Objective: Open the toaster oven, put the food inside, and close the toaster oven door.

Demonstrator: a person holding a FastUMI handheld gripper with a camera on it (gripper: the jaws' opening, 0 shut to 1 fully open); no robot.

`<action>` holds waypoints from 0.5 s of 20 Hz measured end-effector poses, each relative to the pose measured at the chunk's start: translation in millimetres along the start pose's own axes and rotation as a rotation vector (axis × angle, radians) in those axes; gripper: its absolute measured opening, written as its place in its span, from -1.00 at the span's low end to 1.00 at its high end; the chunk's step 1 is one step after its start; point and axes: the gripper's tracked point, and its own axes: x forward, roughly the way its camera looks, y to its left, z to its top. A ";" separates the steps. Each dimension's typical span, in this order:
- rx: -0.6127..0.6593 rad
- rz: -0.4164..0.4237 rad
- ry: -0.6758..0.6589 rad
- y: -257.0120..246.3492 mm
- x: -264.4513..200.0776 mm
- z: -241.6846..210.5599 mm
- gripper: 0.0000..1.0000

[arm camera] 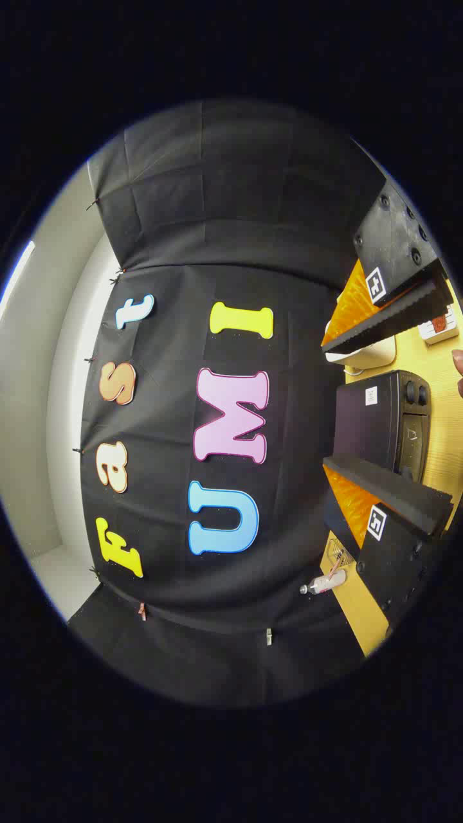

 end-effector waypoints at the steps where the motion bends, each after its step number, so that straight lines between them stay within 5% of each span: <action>1: -0.004 0.002 0.003 1.4 -1.4 -1.8 0.95; 10: -0.021 0.002 0.007 1.2 -8.7 -3.9 0.95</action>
